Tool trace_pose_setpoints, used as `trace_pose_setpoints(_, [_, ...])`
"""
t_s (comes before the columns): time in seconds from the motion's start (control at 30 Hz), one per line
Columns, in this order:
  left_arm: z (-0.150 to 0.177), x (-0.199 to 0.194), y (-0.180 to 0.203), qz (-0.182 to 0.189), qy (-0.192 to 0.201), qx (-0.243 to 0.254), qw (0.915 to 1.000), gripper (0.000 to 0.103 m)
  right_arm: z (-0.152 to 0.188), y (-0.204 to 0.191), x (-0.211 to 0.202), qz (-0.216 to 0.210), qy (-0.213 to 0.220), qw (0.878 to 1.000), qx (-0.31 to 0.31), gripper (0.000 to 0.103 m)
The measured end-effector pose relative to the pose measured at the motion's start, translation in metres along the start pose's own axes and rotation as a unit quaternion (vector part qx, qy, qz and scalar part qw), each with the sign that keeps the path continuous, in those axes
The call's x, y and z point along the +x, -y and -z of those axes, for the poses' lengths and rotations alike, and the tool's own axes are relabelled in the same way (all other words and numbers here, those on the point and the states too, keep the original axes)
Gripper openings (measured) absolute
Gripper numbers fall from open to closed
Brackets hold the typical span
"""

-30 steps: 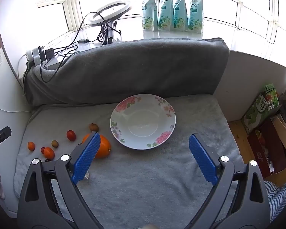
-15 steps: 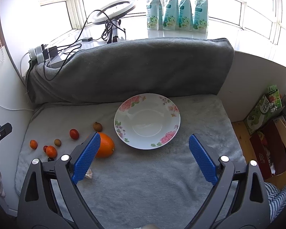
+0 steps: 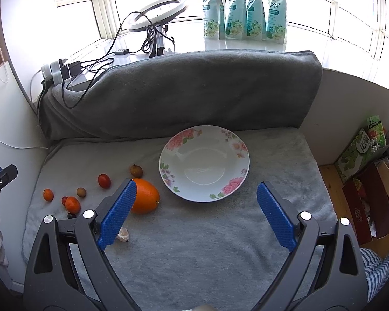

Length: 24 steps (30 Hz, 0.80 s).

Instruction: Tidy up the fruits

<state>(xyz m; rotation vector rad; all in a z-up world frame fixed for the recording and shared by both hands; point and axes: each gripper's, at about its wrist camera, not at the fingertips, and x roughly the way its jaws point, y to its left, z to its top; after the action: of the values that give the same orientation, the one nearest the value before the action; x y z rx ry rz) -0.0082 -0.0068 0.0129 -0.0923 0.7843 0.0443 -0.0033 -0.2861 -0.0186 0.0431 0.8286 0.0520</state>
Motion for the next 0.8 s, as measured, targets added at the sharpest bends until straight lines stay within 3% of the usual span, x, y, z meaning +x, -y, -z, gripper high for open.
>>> trace_pose_setpoints(0.8, [-0.0010,-0.0001,0.0006,-0.001,0.002,0.000,1.0000,0.102,0.0008,-0.0039,0.0017,-0.004,-0.004,1.000,-0.002,0.096])
